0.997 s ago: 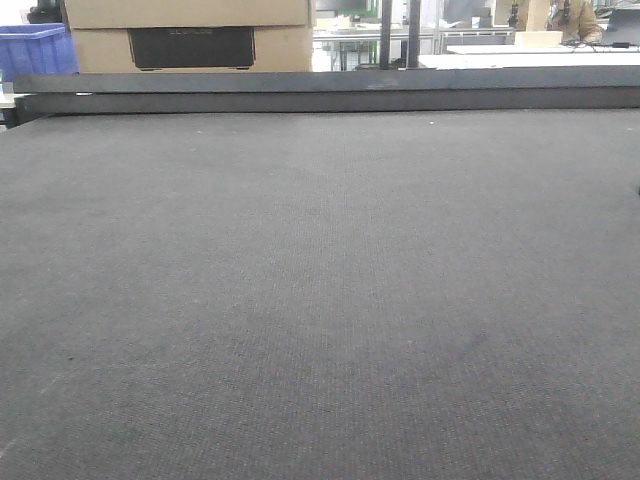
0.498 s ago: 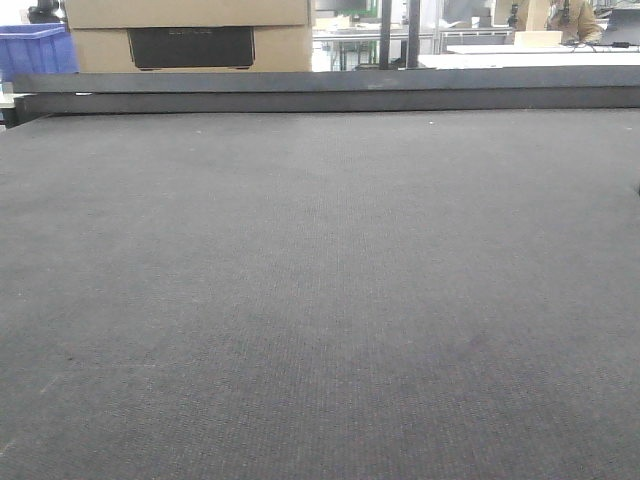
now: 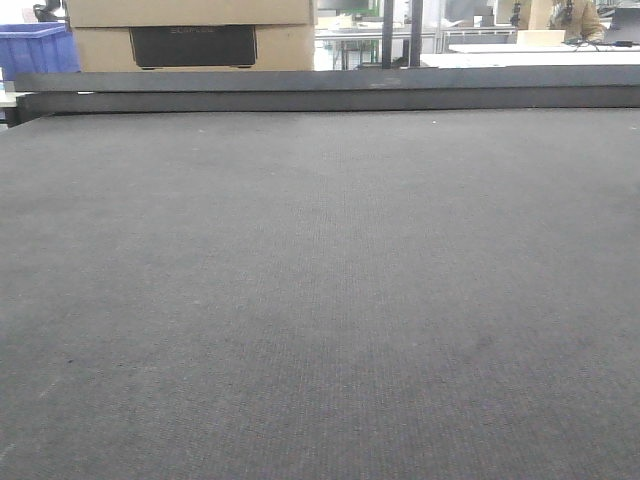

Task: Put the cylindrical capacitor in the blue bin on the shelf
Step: 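Reach left gripper to orange cylinder, right gripper to maroon capacitor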

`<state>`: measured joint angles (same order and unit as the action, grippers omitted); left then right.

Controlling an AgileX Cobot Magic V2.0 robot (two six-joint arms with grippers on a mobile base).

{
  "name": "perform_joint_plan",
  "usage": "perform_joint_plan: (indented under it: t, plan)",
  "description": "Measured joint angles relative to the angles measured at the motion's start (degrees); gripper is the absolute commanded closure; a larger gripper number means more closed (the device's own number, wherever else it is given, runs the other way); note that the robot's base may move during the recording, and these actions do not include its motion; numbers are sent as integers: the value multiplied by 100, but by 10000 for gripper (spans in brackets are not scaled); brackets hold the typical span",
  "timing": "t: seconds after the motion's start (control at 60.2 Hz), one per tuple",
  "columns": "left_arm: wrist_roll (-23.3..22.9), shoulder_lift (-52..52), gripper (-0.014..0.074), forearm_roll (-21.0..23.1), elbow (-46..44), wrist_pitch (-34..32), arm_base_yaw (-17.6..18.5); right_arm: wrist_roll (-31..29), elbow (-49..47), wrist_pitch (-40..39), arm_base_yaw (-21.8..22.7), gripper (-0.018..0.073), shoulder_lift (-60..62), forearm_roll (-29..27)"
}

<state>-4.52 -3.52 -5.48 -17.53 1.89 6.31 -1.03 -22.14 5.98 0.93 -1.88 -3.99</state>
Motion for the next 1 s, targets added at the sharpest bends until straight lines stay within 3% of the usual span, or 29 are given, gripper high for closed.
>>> perform_joint_plan:
  t: [0.133, 0.266, 0.432, 0.532, 0.698, 0.997]
  plan:
    - [0, -678, 649, -73, -1054, 947, 0, 0, -914, 475, 0, 202, -661, 0]
    - [0, -1383, 428, -107, -1785, 1505, 0, 0, -1472, 589, 0, -12, -1496, 0]
    - [0, -2011, 113, -120, -2096, 1696, 0, 0, -1547, 523, 0, -10, -2446, 22]
    - [0, -2180, -12, -120, -2105, 1751, 53, 0, -1547, 523, 0, -10, -3000, 32]
    - [0, -2210, -13, -120, -2105, 1763, 234, 0, -1454, 279, 0, -10, -4087, 95]
    - [0, -2220, -13, -120, -2105, 1763, 274, 0, -665, -1778, 262, -10, -6216, 155]
